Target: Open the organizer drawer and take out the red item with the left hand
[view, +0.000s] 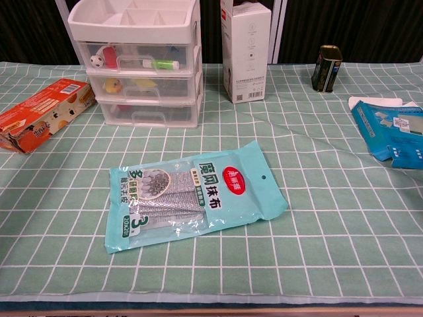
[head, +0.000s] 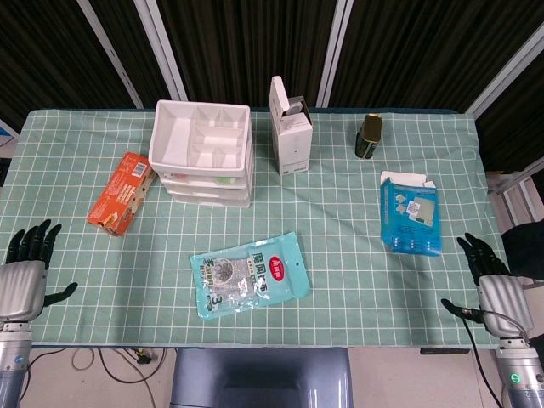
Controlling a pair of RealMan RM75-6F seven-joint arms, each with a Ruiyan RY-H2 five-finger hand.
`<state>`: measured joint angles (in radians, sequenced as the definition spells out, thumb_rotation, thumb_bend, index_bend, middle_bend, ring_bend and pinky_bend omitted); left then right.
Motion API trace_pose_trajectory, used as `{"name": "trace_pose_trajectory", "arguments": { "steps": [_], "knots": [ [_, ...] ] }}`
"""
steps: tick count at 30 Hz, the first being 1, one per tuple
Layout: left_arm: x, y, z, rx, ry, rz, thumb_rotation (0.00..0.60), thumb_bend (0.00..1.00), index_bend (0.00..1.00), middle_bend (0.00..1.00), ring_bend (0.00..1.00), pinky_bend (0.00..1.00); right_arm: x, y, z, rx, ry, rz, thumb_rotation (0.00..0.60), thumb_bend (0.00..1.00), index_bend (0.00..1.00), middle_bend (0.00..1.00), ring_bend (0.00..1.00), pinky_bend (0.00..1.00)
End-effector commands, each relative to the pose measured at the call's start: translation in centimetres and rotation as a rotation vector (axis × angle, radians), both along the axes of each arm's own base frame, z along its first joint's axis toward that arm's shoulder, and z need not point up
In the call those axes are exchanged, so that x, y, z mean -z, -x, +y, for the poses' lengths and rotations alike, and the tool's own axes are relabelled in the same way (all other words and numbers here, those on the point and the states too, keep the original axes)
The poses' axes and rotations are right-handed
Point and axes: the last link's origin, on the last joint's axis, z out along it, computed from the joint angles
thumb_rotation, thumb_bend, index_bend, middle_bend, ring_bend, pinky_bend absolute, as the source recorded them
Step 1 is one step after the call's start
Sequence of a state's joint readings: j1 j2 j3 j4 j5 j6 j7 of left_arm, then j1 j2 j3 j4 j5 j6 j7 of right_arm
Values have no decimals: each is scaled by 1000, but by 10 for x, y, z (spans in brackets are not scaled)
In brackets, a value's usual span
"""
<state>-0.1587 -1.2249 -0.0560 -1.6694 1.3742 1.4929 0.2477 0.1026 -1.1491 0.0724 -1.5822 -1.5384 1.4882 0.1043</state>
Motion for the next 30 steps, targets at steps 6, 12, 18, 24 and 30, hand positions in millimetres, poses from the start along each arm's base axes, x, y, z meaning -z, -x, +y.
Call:
{"name": "trace_pose_trajectory", "arguments": {
  "steps": [6,12,18,24,30],
  "knots": [
    [-1,1,0,-3,1,-1,600,47,0,0,0,0,0,0,0,-9,3,9,600,0,0,0,0,215],
    [0,0,1,-3,9,-9,600,47,0,0,0,0,1,-1,1,-4,6,8,600,0,0,0,0,215],
    [2,-3,3,1,13,-13,600,47,0,0,0,1,0,-1,2,2,7,2,600,0,0,0,0,215],
    [3,-16,14,21,18,-49,600,199,0,189,233,401,0,0,2,5,4,-6,600,0,0,0,0,215],
    [20,-47,46,18,57,-205,600,384,0,655,637,745,0,0,1,8,-5,-17,600,0,0,0,0,215]
  ]
}}
